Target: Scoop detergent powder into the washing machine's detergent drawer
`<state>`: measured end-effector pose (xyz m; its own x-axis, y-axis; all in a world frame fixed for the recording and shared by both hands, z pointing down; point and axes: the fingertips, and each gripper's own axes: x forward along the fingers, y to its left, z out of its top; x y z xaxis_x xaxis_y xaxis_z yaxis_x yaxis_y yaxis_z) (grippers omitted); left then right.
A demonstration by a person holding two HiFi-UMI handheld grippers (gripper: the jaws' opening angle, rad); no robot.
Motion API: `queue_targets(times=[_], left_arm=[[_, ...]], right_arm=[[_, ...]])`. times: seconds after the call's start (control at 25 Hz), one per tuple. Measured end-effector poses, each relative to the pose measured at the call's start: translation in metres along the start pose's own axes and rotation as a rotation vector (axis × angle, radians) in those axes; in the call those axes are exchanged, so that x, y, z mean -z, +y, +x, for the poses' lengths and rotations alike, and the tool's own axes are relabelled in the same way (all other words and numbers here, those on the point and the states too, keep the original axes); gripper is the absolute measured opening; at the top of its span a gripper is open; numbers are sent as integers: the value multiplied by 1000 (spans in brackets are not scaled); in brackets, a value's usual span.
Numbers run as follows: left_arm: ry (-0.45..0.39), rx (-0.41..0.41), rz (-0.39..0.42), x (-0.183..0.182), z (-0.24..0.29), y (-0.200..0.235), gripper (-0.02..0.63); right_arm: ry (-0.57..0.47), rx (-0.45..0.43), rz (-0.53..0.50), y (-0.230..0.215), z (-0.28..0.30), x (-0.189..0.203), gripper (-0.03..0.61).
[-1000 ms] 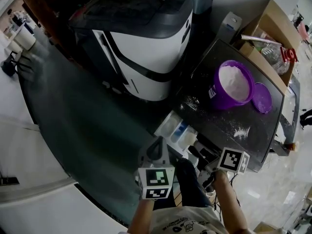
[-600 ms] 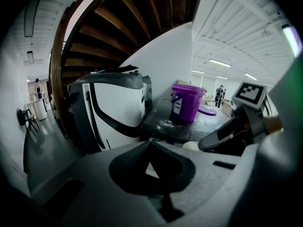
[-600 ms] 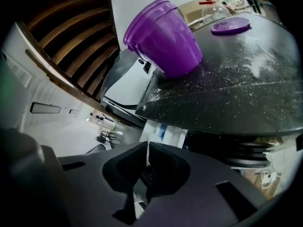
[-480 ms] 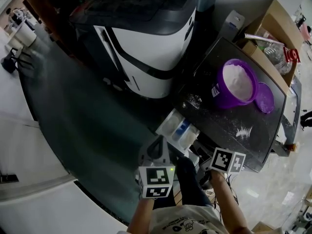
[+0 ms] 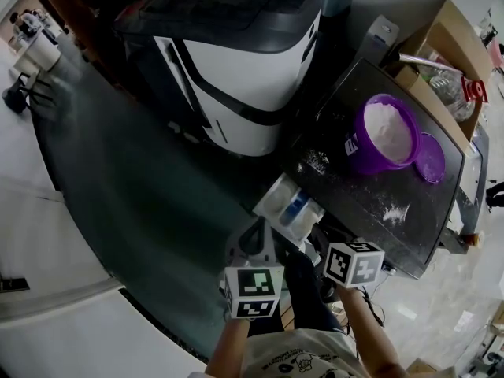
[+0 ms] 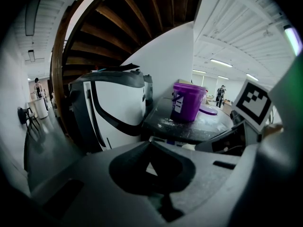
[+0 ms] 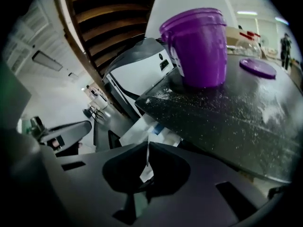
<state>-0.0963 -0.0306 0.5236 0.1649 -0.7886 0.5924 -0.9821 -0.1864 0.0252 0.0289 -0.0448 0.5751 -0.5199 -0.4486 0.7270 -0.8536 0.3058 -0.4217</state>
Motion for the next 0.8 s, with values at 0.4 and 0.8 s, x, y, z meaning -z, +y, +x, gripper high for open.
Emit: queue_targets(times=[0.4, 0.8], left_arm=[[-7, -3, -3, 0, 1, 0, 2], [2, -8, -8, 3, 0, 2, 2]], right_arm=[[20, 128, -345, 3, 8, 4, 21], [27, 264, -629, 1, 12, 6, 21]])
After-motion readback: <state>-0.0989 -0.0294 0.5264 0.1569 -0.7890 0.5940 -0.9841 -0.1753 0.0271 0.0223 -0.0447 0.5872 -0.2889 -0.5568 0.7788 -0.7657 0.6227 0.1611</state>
